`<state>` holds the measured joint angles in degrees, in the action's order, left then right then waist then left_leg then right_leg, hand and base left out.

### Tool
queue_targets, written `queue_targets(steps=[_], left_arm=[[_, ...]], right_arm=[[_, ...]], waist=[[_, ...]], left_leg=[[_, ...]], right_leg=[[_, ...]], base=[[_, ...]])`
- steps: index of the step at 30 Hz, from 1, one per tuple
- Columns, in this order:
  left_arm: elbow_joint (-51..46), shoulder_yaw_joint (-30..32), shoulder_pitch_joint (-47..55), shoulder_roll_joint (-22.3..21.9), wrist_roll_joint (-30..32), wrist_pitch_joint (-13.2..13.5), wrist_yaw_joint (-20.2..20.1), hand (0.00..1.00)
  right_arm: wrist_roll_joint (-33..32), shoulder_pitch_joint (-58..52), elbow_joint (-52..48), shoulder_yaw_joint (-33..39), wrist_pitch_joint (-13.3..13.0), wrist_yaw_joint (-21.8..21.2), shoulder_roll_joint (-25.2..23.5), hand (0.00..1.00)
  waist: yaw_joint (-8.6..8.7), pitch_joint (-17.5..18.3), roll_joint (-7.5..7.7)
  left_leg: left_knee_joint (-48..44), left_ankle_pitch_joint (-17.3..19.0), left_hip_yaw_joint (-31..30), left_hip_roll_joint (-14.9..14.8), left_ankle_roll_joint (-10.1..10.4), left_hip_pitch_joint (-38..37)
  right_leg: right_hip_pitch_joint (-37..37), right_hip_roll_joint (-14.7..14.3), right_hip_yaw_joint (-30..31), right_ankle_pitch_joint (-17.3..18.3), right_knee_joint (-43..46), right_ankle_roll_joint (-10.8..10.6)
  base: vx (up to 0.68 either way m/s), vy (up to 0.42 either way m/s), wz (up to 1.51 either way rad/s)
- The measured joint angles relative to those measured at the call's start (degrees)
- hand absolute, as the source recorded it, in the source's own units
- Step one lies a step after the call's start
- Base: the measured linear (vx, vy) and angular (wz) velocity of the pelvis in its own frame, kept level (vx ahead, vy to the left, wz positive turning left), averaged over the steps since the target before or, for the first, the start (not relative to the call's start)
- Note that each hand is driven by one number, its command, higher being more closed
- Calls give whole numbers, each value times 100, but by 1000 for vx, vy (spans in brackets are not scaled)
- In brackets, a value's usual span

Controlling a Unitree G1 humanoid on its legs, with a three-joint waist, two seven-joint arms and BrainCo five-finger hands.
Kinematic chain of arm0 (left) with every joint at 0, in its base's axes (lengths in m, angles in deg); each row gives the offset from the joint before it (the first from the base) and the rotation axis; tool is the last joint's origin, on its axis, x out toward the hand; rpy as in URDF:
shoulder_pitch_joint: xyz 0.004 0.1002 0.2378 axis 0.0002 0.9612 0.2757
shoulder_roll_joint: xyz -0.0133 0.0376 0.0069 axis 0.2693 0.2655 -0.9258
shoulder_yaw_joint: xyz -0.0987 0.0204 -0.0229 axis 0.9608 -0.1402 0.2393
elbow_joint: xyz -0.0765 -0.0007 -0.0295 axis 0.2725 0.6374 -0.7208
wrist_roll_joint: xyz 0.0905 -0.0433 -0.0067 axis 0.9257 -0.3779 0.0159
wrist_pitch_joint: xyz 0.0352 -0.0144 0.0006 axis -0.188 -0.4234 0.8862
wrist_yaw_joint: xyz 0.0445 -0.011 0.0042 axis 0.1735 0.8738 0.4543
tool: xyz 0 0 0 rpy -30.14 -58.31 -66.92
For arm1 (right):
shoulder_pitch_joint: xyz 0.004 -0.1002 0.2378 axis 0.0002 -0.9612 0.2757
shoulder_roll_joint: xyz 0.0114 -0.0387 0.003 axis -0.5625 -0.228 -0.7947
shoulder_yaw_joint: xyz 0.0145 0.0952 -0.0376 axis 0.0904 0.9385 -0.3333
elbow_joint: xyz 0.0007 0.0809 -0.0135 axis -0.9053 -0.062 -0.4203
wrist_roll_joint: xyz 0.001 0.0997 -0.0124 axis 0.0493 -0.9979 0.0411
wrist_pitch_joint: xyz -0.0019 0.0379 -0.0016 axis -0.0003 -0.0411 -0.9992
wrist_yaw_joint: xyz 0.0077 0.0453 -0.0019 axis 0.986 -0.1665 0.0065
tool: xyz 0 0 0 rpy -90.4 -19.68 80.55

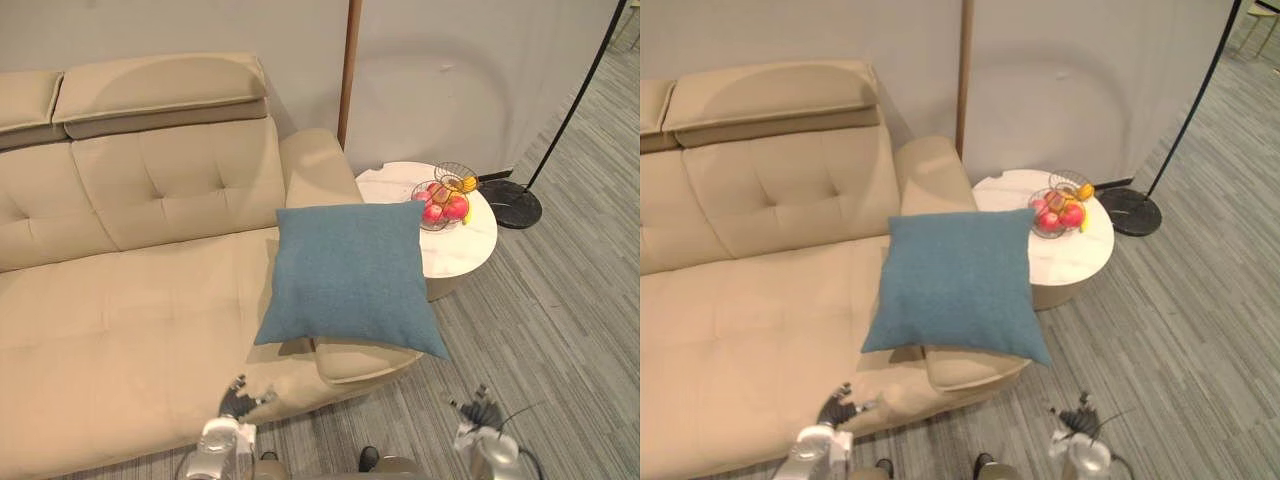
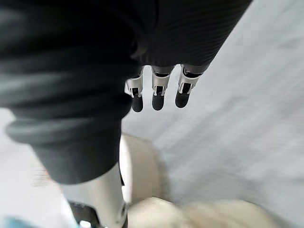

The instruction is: Pick up cushions and gather them together orderly.

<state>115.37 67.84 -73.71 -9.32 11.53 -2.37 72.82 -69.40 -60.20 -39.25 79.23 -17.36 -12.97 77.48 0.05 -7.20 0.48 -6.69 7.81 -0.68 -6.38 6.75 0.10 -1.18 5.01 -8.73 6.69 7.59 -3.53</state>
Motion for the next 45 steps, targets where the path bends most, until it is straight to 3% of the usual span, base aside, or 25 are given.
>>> queue_targets(steps=[5,14,18,27,34,38,39,41,42,45], left_arm=[[-895,424,-26,331,-233,28,170,0],[-1357,419,-784,347,-435,142,407,0],[-1314,53,-1490,448,-434,142,434,0],[-382,-461,-3527,750,-438,116,652,0],[167,-944,-4749,889,-451,111,670,0],[313,-1282,-5450,869,-450,108,652,0],[403,-1315,-5619,839,-450,105,653,0],[460,-1347,-5764,779,-450,104,677,0],[473,-1365,-5851,720,-448,104,683,100],[471,-1491,-6080,630,-445,105,788,100]], right_arm=[[55,327,-801,66,-169,-8,538,0],[189,1210,-837,-306,-169,0,660,0],[-59,1927,-623,-674,-169,40,665,0],[-743,3701,399,-1030,-117,251,767,0],[-1165,4666,722,-1015,-112,524,814,0],[-1195,5153,741,-1070,-113,596,800,0],[-1202,5260,741,-1137,-119,637,779,100],[-1232,5348,732,-1158,-129,687,711,100],[-1297,5355,685,-1163,-141,706,667,100],[-1479,5356,384,-1227,-193,741,551,100]], waist=[[27,67,-33],[11,46,-52],[-39,-201,-14],[-161,-1144,6],[-167,-1464,4],[-67,-1560,14],[-58,-1584,34],[-36,-1585,37],[-37,-1585,37],[-40,-1587,36]], left_leg=[[325,-282,-15,37,-45,186],[776,-734,-144,82,-78,531],[749,-907,-158,92,-78,929],[318,-1089,-210,208,-96,1930],[413,-1313,-220,194,-52,2326],[682,-1552,-184,165,-29,2587],[750,-1593,-138,150,-22,2604],[785,-1609,-104,138,-19,2631],[785,-1609,-74,123,-19,2649],[785,-1608,24,70,-17,2727]], right_leg=[[-149,12,-52,-286,-349,2],[-519,31,-164,-627,-591,18],[-936,48,-171,-759,-496,49],[-2083,219,-105,-755,303,53],[-2650,224,-55,-760,572,85],[-3075,202,-19,-840,608,156],[-3139,187,13,-872,598,156],[-3200,173,43,-886,593,159],[-3226,157,65,-900,578,171],[-3307,88,150,-993,463,195]], base=[[-37,12,4],[-80,-1,7],[-141,-5,4],[-123,-6,3],[-67,-20,0],[-48,-24,-4],[-20,-28,-13],[-6,-28,-12],[6,-31,-14],[8,-28,-20]])
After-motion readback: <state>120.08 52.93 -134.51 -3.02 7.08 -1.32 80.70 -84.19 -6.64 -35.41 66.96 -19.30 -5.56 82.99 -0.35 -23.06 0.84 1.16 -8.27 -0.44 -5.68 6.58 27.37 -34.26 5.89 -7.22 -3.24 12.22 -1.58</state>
